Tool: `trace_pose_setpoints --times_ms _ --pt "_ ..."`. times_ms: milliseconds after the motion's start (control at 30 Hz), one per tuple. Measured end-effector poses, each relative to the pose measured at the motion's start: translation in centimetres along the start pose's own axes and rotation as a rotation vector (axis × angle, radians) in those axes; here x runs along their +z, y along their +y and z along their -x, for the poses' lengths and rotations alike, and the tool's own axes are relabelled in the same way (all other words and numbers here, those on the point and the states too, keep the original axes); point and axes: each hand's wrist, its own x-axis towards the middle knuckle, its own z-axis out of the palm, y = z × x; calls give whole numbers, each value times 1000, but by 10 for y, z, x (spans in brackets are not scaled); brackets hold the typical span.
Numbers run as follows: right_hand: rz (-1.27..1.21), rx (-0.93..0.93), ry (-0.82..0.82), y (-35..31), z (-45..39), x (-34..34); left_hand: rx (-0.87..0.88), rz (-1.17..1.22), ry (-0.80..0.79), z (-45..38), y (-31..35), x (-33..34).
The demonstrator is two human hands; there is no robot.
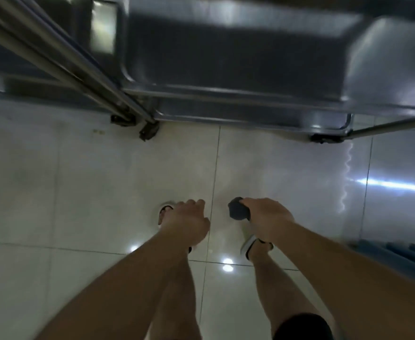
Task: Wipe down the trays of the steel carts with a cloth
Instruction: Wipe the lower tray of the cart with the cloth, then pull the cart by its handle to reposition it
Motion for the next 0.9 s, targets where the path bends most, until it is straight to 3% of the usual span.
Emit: trace_pose_setpoints --times_ms 133,433,667,900 --pt "42 -40 43 -59 82 -61 61 -1 53 92 -6 -61" --pt "277 -73 135 -226 234 -183 -2 34 280 265 -64 -175" --pt "359 -204 246 -313 280 -216 -98 115 427 341 -123 -200" --pt "477 -452 314 -382 289 -266 -330 293 520 382 -152 -234"
